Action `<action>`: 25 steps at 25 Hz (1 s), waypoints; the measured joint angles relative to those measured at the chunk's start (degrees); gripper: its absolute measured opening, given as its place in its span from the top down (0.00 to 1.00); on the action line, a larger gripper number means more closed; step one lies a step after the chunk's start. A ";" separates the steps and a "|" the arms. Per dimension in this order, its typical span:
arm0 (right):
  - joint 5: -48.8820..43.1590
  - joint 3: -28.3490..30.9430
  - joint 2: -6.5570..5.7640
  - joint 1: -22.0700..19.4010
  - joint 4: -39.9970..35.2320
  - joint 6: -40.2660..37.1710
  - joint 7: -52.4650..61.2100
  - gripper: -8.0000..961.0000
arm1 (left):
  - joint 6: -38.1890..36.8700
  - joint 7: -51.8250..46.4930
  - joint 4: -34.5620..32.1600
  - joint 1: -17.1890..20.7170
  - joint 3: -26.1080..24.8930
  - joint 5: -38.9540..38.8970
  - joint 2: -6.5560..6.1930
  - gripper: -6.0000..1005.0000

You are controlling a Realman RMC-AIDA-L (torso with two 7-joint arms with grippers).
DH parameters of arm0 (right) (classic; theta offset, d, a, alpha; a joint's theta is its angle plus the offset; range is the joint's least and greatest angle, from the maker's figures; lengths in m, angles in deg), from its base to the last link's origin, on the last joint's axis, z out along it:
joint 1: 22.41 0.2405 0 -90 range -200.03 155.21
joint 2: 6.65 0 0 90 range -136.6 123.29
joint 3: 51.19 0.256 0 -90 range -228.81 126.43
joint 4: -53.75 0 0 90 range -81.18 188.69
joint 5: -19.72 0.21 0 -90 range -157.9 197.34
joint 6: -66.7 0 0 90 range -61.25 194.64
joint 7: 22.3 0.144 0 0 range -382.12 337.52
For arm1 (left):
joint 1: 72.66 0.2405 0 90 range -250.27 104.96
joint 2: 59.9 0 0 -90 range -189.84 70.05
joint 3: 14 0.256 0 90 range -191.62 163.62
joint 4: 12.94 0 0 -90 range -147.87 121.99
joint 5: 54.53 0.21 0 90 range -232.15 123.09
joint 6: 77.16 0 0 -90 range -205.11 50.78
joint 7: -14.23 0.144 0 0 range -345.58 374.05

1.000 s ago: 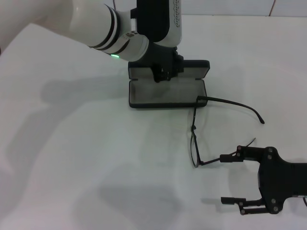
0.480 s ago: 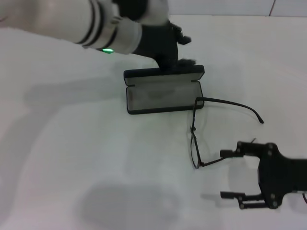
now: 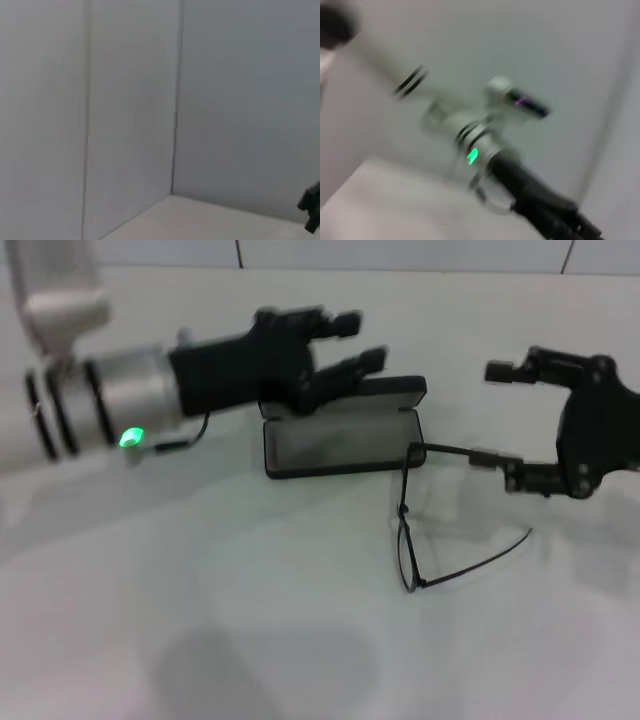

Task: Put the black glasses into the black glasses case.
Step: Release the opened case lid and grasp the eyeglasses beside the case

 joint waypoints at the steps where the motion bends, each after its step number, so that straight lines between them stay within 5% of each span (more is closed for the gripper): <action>1: -5.25 0.00 -0.41 1.02 -5.99 -0.31 3.21 0.24 | -0.75 0.80 0.94 0.61 -0.20 -0.62 -0.02 0.50; 5: -22.63 -0.98 -0.54 7.51 -20.74 -5.81 13.97 0.24 | -3.40 2.27 2.95 3.22 -0.91 -1.52 0.01 0.50; 8: -33.90 -5.22 0.80 13.69 -26.20 -9.17 19.60 0.24 | -3.88 2.50 3.47 4.61 -1.03 -2.66 0.15 0.50; 11: -42.48 -13.30 1.96 17.66 -27.60 -6.13 23.25 0.24 | -3.99 3.05 4.83 4.98 -1.04 -3.62 0.18 0.50; 17: -52.23 -31.83 2.10 21.42 -26.63 4.76 28.97 0.24 | -4.22 4.13 6.51 5.61 -1.04 -5.60 0.13 0.50; 25: -53.64 -37.47 2.14 22.71 -26.37 9.80 28.61 0.24 | -4.47 8.16 9.84 5.77 -1.04 -8.34 0.01 0.50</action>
